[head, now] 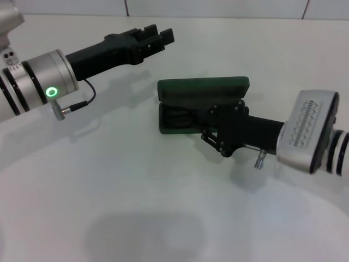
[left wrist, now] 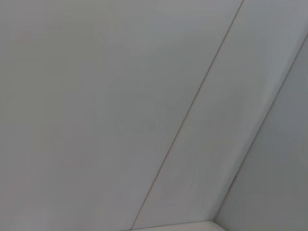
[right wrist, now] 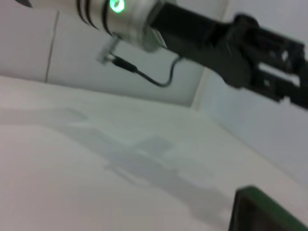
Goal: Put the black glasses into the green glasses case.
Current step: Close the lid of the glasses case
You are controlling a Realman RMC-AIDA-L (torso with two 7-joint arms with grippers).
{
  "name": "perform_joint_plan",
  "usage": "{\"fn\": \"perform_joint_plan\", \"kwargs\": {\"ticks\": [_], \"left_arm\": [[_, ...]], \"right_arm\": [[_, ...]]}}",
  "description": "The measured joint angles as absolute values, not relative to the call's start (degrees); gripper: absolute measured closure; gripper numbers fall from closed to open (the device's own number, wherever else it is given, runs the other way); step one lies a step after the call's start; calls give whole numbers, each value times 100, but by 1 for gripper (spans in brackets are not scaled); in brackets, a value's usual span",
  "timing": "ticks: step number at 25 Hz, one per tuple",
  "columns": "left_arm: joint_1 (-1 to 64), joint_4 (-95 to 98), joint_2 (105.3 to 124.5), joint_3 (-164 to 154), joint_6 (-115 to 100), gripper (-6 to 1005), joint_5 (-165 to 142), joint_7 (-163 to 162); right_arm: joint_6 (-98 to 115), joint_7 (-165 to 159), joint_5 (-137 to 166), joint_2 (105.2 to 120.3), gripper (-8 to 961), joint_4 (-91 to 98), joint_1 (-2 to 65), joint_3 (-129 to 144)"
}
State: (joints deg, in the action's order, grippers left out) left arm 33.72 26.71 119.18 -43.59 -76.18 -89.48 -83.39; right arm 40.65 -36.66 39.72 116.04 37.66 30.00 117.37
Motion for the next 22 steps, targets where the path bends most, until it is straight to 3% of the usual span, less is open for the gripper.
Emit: {"fn": "perform_joint_plan", "kwargs": {"ticks": [4, 14, 22], "left_arm": [[3374, 2672, 11929, -4359, -7616, 420, -8951, -8340], [3418, 2656, 11920, -4393, -7497, 421, -8964, -8359], [3696, 2717, 11870, -4643, -6810, 421, -9364, -8908]], "right_arm": [[4033, -3975, 3950, 11611, 705, 3437, 3227, 11712], [3998, -3966, 3954, 11585, 706, 3502, 2992, 11416], [6210, -3989, 4482, 11261, 697, 3361, 2774, 10870]]}}
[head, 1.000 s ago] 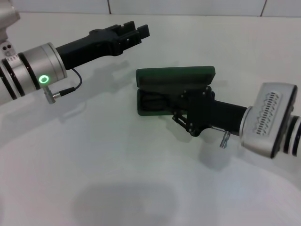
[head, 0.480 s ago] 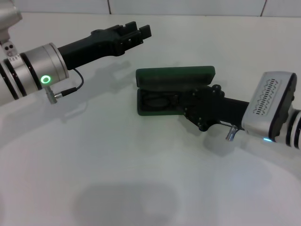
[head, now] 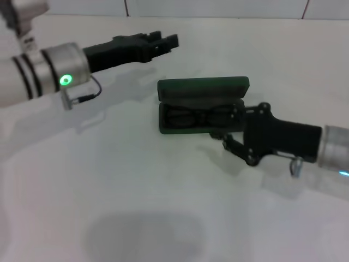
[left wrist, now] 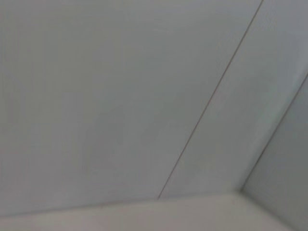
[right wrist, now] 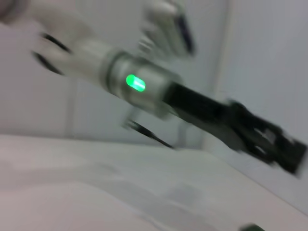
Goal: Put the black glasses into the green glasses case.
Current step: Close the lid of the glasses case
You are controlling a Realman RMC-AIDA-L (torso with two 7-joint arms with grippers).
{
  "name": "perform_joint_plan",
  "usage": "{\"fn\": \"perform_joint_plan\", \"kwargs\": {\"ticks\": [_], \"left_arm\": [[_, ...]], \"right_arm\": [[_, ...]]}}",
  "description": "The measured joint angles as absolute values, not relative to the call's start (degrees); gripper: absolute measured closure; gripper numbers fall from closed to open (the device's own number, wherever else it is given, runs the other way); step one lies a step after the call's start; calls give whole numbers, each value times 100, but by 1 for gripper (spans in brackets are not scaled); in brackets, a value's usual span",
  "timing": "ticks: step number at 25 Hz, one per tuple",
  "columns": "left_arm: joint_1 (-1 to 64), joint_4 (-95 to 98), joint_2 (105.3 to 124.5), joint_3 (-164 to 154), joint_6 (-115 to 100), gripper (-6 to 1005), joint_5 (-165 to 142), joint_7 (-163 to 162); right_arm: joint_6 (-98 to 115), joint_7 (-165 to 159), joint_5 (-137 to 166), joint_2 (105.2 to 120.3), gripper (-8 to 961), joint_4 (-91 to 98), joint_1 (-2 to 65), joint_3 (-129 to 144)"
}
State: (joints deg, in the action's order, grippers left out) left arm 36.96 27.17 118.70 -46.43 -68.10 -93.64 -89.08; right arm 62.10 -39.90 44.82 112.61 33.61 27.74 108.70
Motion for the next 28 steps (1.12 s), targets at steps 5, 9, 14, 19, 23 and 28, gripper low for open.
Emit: {"fn": "perform_joint_plan", "kwargs": {"ticks": [5, 9, 14, 19, 23, 28], "left_arm": [[4289, 2720, 11792, -4896, -6205, 420, -10354, -9633], [4657, 2725, 11816, -5056, -5905, 419, -10884, -9950], [4850, 2716, 11924, -5326, -5518, 420, -11279, -10162], [4905, 2705, 11951, -5822, -5369, 420, -11346, -10344], [4893, 2716, 11953, -5928, -5531, 421, -11350, -10330], [4707, 2725, 11948, -5936, -5909, 421, -11347, -10118]], "right_arm": [[7114, -4737, 5388, 11039, 676, 3293, 2896, 10566], [7508, -4966, 5741, 11038, 659, 3229, 2905, 10254], [7575, -4981, 6369, 11263, 638, 3216, 2856, 9820], [7487, -4986, 6487, 11323, 506, 3205, 2880, 9798], [7487, -4992, 6487, 11303, 345, 3202, 2882, 9794], [7334, -5038, 6488, 11297, 255, 3195, 2900, 9785]]}}
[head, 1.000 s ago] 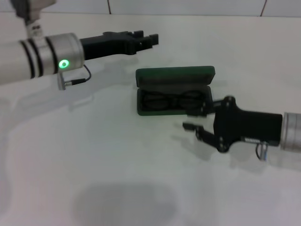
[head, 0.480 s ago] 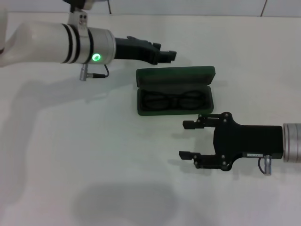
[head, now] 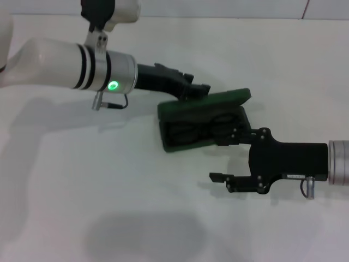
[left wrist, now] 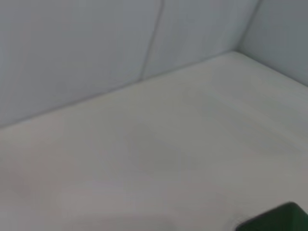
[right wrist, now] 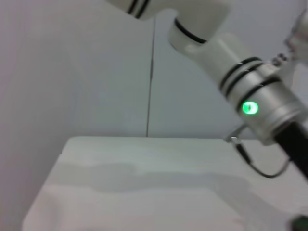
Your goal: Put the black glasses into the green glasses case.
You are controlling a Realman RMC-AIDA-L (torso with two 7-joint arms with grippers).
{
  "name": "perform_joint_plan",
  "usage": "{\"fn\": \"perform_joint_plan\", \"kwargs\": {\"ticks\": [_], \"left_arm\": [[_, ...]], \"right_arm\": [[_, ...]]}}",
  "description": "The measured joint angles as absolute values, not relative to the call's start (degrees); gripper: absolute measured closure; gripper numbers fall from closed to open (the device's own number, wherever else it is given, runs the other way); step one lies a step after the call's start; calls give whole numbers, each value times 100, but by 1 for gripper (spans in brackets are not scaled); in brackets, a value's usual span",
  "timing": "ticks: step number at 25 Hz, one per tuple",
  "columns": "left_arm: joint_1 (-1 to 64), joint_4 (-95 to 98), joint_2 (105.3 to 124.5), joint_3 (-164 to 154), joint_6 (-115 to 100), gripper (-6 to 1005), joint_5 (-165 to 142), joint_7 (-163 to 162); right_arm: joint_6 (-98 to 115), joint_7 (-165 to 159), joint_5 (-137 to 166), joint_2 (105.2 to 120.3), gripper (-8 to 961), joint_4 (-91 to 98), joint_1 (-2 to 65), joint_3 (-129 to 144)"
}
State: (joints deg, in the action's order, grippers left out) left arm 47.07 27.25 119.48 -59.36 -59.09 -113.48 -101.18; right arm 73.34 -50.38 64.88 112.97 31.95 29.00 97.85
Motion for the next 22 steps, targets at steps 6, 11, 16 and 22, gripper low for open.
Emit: {"fn": "perform_joint_plan", "kwargs": {"ticks": [6, 11, 16, 22], "left_arm": [[4586, 2687, 11976, -6103, -5975, 420, -11299, -9801], [4529, 2645, 12005, -6156, -5970, 420, -11314, -9563], [4394, 2664, 12018, -6153, -6027, 419, -10827, -9130], [3645, 3056, 11860, -6106, -7823, 420, -9154, -7398]], "right_arm": [[7199, -5040, 6491, 11319, 255, 3184, 2978, 9793], [7130, -5042, 6495, 11326, 255, 3181, 2987, 9820], [7161, -5056, 6639, 11331, 255, 3195, 2989, 9812], [7796, -5043, 6767, 11284, 255, 3252, 2975, 9563]]}}
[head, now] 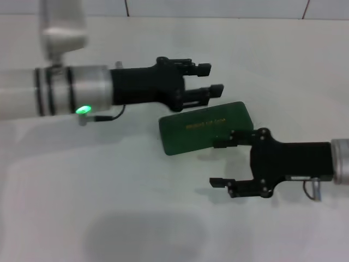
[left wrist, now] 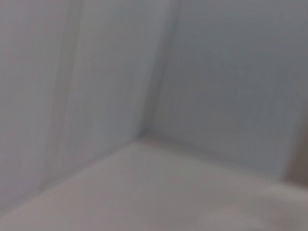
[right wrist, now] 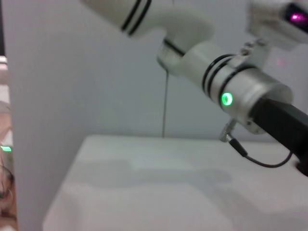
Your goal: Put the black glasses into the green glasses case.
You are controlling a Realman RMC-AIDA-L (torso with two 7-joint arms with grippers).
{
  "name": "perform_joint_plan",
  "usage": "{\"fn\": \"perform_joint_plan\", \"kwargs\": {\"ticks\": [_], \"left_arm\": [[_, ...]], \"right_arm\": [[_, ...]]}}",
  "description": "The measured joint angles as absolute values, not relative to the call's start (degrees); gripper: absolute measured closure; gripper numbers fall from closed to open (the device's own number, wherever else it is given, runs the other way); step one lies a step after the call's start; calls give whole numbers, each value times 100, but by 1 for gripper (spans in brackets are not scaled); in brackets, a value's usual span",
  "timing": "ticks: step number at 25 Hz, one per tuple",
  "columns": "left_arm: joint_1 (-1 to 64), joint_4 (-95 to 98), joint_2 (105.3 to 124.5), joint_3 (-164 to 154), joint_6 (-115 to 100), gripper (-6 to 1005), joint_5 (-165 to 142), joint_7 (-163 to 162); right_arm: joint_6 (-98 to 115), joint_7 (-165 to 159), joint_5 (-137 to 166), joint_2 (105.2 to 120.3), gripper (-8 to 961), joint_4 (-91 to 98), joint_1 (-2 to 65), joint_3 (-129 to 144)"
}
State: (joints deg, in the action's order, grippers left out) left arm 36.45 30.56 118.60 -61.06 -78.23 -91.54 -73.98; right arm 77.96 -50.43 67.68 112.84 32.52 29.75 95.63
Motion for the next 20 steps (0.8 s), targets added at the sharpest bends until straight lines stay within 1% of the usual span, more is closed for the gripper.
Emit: {"fn": "perform_joint_plan", "kwargs": {"ticks": [3, 4, 5, 6, 7, 12, 17, 20], "left_arm": [[3029, 3564, 11796, -6088, -8978, 422, -8904, -6651], [2894, 3651, 11778, -6085, -9193, 423, -8893, -6515], [2894, 3651, 11778, -6085, -9193, 423, -8893, -6515], [2632, 3774, 11722, -6084, -9614, 424, -8889, -6187], [2537, 3786, 11693, -6083, -9789, 425, -8896, -6044], [2313, 3784, 11640, -6082, -10133, 425, -8906, -5831], [2300, 3761, 11637, -6090, -10155, 425, -8905, -5823], [2293, 3760, 11636, -6097, -10162, 425, -8939, -5816]], "right_arm": [[8401, -4927, 6783, 11232, 255, 3192, 2917, 9129], [8568, -4878, 6784, 11216, 255, 3168, 2894, 8981], [8568, -4878, 6784, 11216, 255, 3168, 2894, 8981], [8808, -4804, 6785, 11203, 255, 3136, 2856, 8752], [8967, -4743, 6786, 11200, 255, 3121, 2833, 8601], [8998, -4680, 6800, 11201, 255, 3113, 2869, 8512], [8983, -4679, 6846, 11208, 255, 3111, 2910, 8508], [8954, -4659, 6857, 11238, 255, 3111, 2960, 8505]]}}
